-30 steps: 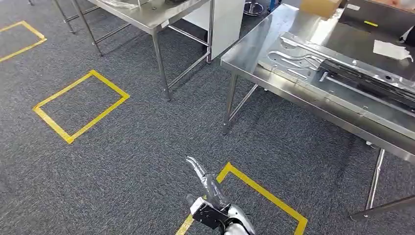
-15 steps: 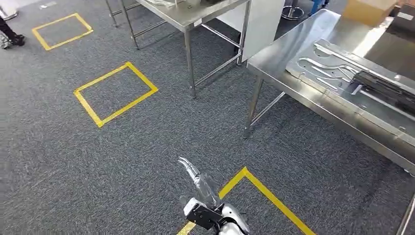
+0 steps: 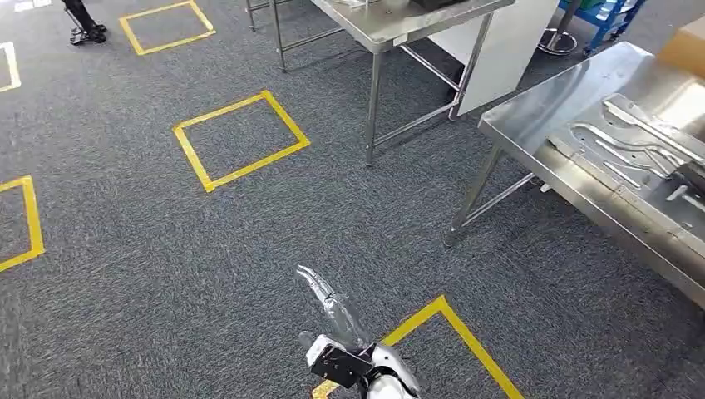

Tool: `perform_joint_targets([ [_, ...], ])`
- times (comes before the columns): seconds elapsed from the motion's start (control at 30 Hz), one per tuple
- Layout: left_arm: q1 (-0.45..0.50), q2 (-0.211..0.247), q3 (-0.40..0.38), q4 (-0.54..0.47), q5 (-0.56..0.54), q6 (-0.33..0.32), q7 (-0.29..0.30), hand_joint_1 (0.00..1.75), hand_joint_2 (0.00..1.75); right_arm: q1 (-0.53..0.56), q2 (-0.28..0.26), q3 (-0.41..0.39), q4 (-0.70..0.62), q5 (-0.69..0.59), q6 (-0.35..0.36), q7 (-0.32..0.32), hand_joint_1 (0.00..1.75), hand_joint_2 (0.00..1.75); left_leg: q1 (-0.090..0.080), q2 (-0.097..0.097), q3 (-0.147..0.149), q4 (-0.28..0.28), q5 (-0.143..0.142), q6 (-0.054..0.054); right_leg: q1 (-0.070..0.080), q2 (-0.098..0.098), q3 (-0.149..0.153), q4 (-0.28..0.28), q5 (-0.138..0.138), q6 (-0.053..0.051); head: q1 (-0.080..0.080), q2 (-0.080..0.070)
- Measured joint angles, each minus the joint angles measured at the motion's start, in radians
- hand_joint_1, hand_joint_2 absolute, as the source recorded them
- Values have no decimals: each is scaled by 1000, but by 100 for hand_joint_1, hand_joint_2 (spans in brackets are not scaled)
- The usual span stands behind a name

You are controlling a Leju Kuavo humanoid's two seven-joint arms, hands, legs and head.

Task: Take the parts from the cabinet and place them on the table.

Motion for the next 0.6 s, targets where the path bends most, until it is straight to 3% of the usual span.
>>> perform_joint_targets([
  [0.03, 0, 0, 0, 0, 0, 0, -2, 0, 0, 0, 0, 0, 2, -2, 0, -6, 0, 0, 0, -12, 1, 1, 0, -1, 0, 1, 25, -53, 39, -2, 0, 0],
  [0.07, 0, 0, 0, 0, 0, 0, -2, 0, 0, -1, 0, 0, 4, -7, -1, -13, 0, 0, 0, -27, 2, 3, 1, -2, -1, 10, 71, -148, 93, -6, 0, 0],
  [0.1, -1, 0, 0, 0, 0, 0, -1, 0, 0, -3, 0, 0, 5, -10, -2, -17, 0, 0, 0, -39, 3, 4, 1, -5, -3, 32, 111, -231, 132, -11, 0, 0],
  [0.13, -2, 0, 0, 0, -1, 1, -1, 0, 0, -4, 0, 0, 8, -13, -3, -23, 0, 0, 2, -47, 0, 5, 2, -8, -6, 78, 133, -279, 129, -17, 0, 0],
  [0.17, -5, 0, -1, 0, -1, 2, -1, 0, 0, -4, 0, 0, 11, -13, -5, -27, 0, 0, -3, -56, -6, 12, 3, -16, -6, 96, 131, -291, 130, -16, 0, 0],
  [0.27, 1, 0, -1, 0, -1, 9, 1, 0, 0, -3, 4, -1, 16, -16, -8, -30, 0, 0, 4, -86, -15, 2, 13, -38, 2, 63, 130, -290, 135, -29, 0, 0],
  [0.3, 1, 1, -1, 0, -1, 11, 1, 0, 0, -4, 7, -1, 16, -16, -8, -31, 0, 0, 5, -88, -19, 7, 9, -43, -11, 48, 135, -304, 143, -39, 0, 0],
  [0.33, 0, 1, -1, 0, -1, 12, 1, 0, 0, -5, 10, -1, 18, -16, -8, -32, 0, 0, 0, -33, -30, 35, -11, -43, -7, 35, 138, -308, 144, -45, 0, 0],
  [0.37, -3, 1, -2, 0, -1, 15, 2, 0, 0, -4, 12, -1, 18, -16, -9, -33, 0, 0, 0, 4, -64, 106, -55, -45, -4, 19, 137, -308, 144, -54, -1, 0],
  [0.43, -5, 1, -2, 0, -1, 17, 2, 0, 0, 2, 10, -3, 22, -16, -13, -33, 0, 0, 4, 30, -134, 258, -126, -51, 2, -10, 135, -308, 142, -56, 0, 0],
  [0.47, -5, 1, -2, 0, -1, 18, 2, 0, 0, 6, 10, -4, 23, -16, -17, -33, 0, 0, 6, 34, -159, 314, -143, -54, 3, -25, 134, -307, 142, -56, -1, 0],
  [0.5, -3, 1, -2, 0, -1, 18, 2, 0, 0, 11, 9, -4, 22, -16, -21, -33, 0, 0, 8, 38, -159, 322, -135, -55, 4, -39, 135, -307, 141, -55, -1, 0],
  [0.53, -2, 1, -2, 0, -1, 18, 2, 0, 0, 15, 7, -4, 22, -16, -24, -33, 0, 0, 9, 40, -133, 279, -106, -56, 4, -51, 135, -306, 140, -54, -1, 0],
  [0.6, -1, 2, -2, 0, -1, 18, -1, 0, 0, 22, 4, -5, 21, -17, -27, -33, 0, 0, 10, 62, -34, 107, -30, -55, 3, -72, 138, -303, 136, -48, -1, 0],
])
